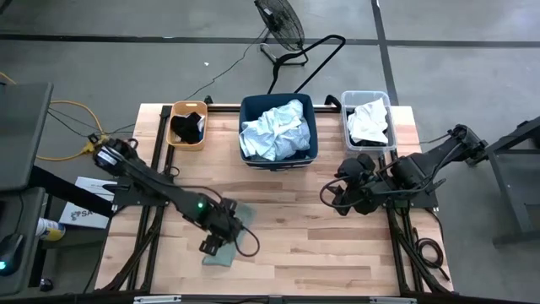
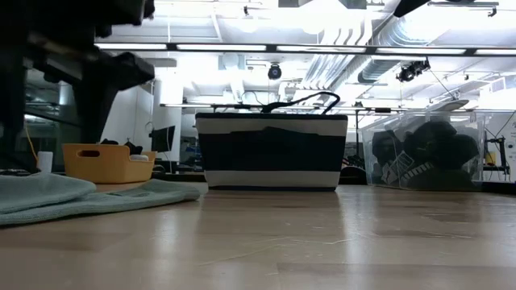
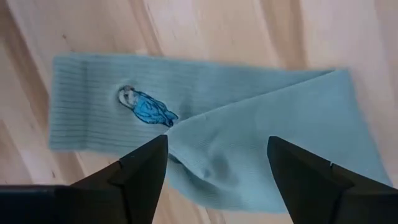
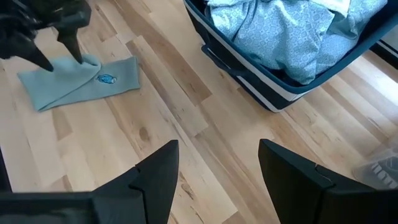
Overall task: Pick & Place Cloths
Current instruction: Put the gray sock into the yellow bin
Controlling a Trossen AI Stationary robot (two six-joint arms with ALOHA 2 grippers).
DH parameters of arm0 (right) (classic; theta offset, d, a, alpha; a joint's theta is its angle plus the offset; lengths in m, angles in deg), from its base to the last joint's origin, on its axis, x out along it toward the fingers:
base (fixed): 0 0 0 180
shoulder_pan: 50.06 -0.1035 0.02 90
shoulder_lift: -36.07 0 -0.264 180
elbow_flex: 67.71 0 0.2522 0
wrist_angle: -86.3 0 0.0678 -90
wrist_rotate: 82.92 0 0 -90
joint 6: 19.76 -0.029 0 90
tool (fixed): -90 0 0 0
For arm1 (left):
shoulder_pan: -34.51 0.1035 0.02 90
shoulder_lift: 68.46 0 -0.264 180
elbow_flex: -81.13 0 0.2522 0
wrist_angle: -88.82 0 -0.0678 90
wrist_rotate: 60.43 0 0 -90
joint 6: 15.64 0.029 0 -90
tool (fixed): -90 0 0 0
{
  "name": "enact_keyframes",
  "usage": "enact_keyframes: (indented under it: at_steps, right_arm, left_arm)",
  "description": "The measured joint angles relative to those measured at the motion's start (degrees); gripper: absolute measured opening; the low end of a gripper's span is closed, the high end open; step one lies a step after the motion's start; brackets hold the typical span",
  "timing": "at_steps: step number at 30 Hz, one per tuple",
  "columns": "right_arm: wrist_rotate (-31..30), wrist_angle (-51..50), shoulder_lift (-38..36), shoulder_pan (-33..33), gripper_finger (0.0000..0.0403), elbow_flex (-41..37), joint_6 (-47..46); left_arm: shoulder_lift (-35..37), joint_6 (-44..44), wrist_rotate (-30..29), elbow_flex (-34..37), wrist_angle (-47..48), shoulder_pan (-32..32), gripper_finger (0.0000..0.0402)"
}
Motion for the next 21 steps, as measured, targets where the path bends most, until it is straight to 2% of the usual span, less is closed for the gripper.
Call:
enact_keyframes:
  at_steps: [13, 21]
  right_arm:
    - [0.58, 0.00, 0.00, -0.02, 0.0213, 0.00, 0.01]
    - [0.56, 0.04, 0.00, 0.00, 0.0213, 0.00, -0.10]
  left_arm:
    - [-9.94, -0.41, -0.57, -0.02, -3.09, 0.00, 0.0271]
    - [-14.42, -0.43, 1.34, -0.30, -6.59, 0.00, 0.0271]
